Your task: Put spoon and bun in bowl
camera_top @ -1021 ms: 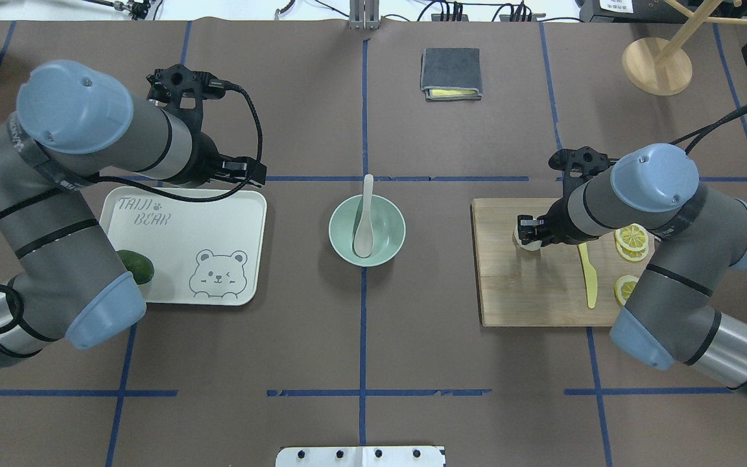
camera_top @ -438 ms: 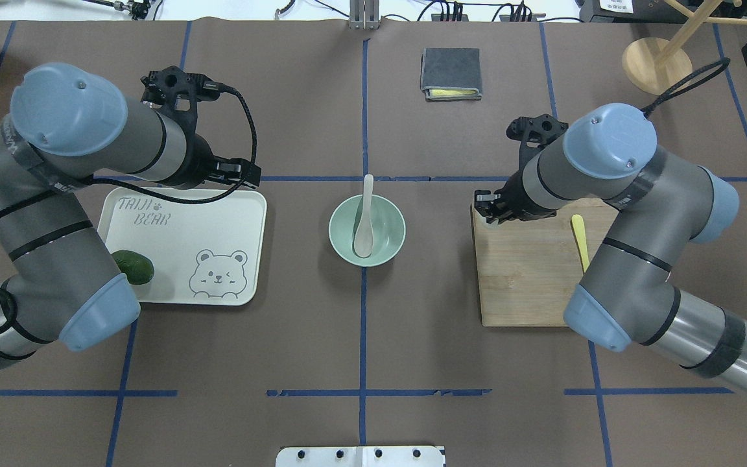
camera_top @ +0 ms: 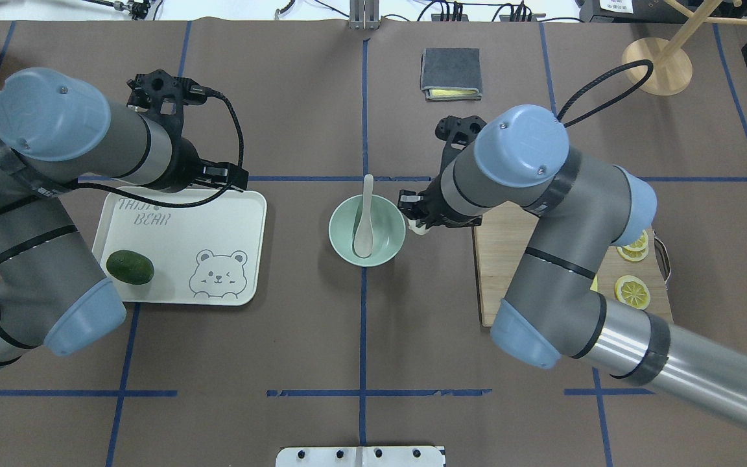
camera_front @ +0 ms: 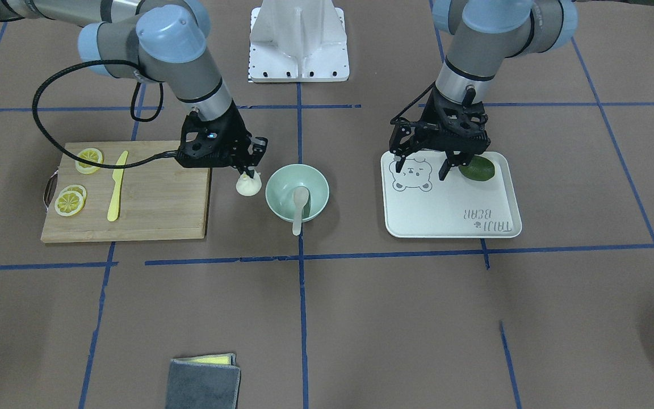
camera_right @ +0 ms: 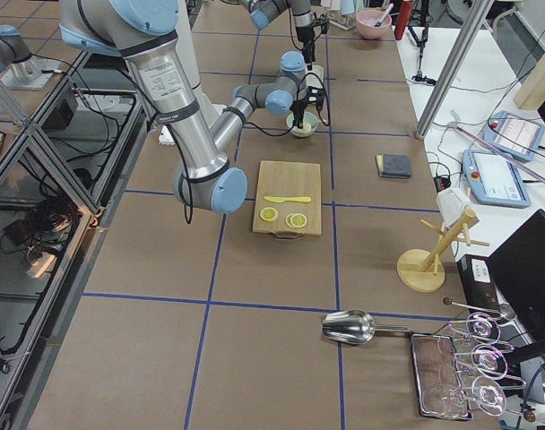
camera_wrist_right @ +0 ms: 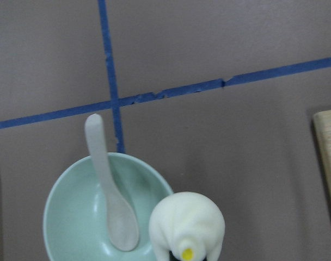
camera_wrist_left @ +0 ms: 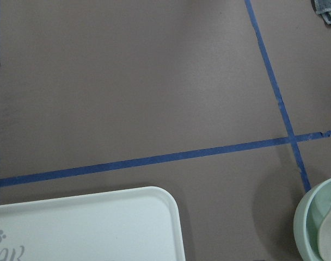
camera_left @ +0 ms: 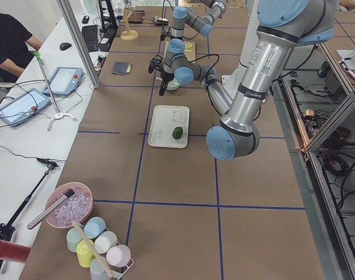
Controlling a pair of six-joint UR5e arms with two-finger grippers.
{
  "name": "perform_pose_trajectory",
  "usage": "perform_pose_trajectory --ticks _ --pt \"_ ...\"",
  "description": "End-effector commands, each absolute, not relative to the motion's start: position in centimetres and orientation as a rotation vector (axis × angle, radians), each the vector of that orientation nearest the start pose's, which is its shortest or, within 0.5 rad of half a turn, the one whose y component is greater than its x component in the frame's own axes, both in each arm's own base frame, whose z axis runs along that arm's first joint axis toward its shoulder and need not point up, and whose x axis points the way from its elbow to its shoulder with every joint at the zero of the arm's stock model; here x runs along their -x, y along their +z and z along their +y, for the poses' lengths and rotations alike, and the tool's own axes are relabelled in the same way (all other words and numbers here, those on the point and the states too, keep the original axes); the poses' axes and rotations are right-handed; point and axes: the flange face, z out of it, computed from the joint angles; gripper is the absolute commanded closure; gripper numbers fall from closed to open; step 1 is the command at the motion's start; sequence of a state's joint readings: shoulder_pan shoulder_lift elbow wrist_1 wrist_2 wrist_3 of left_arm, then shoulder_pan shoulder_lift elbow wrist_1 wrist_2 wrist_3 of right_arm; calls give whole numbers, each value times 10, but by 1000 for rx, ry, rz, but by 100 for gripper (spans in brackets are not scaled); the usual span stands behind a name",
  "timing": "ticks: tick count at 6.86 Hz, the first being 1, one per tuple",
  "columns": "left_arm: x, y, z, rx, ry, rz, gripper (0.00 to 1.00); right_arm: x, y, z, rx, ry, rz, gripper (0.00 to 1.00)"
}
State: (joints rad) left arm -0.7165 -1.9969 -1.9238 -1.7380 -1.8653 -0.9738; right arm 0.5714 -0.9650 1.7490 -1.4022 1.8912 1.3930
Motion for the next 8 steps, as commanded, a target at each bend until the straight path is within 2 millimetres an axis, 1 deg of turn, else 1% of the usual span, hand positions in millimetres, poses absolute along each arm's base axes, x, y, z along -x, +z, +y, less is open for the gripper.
perform_pose_trajectory --ticks 1,2,3,4,5,6,7,8 --pt "-376 250 -467 -358 29 908 12 544 172 -443 -72 208 -992 100" --pt "-377 252 -468 -355 27 902 12 551 174 -439 -69 196 -985 94" --pt "-377 252 -468 -355 27 902 12 562 173 -439 -66 193 -975 68" --pt "-378 253 -468 -353 28 902 12 568 172 -441 -74 209 -965 1" --pt "-378 253 -469 -353 29 901 12 569 175 -441 -71 213 -961 0" --pt "-375 254 -470 -368 51 895 11 553 176 -452 -71 216 -970 0" --pt "-359 274 -472 -386 90 858 8 523 215 -467 -15 212 -950 0" --pt "-329 290 -488 -418 109 820 8 465 233 -488 -22 175 -970 0"
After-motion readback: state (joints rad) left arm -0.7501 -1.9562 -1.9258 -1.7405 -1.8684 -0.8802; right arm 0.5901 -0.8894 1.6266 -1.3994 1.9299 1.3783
